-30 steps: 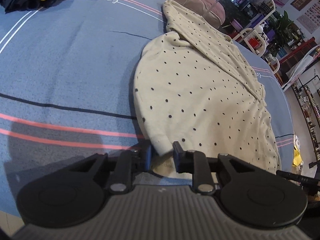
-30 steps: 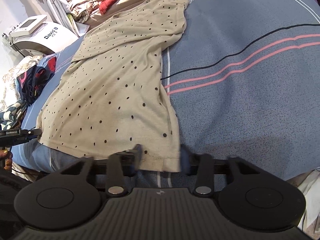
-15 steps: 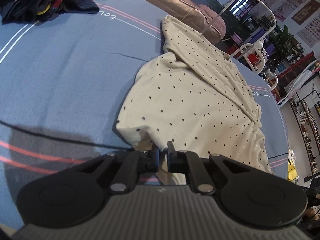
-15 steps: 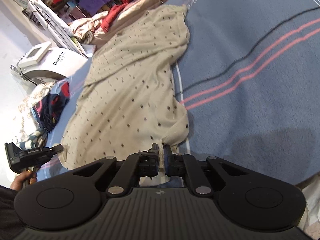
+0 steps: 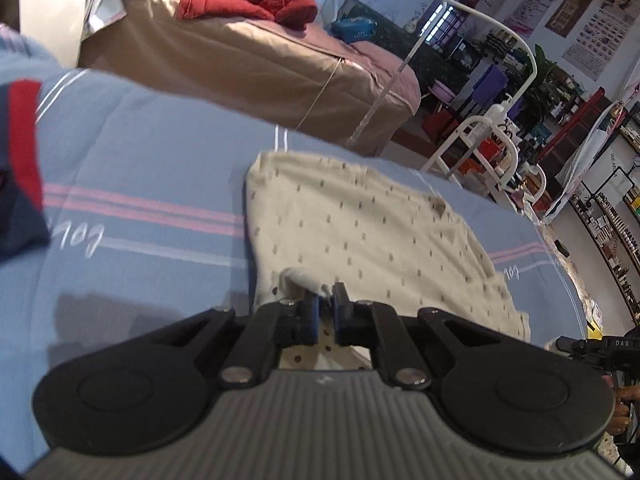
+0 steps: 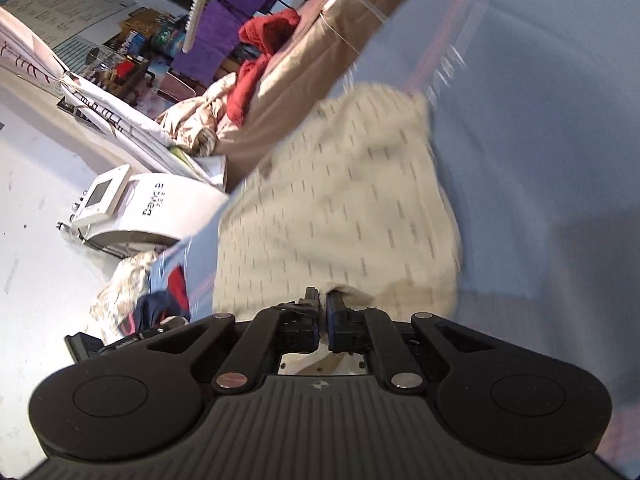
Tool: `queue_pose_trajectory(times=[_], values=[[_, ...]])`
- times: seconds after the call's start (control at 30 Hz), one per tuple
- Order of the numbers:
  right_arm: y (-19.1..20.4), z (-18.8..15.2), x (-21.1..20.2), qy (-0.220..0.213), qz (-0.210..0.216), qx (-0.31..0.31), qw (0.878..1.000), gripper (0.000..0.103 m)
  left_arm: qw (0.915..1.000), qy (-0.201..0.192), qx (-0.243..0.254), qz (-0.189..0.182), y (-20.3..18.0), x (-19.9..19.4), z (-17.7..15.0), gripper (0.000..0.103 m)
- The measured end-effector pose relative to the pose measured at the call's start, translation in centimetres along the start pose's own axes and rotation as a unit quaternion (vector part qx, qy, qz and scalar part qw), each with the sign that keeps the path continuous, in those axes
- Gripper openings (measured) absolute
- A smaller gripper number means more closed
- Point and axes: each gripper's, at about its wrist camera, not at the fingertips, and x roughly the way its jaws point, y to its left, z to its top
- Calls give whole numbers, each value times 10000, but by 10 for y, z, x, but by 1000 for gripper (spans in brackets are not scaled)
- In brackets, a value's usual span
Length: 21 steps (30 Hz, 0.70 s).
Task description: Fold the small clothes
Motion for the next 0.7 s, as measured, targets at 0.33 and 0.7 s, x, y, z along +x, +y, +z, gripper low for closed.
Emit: queue_pose_trajectory(times=[0.33, 0.7], values=[[-24, 128, 78, -642, -920, 199, 9935, 8, 9975, -176, 227, 650, -6, 135, 141, 6], [-57, 129, 67, -1029, -1078, 363, 9882, 7, 9941, -404, -134, 1000, 47, 151, 142, 6]])
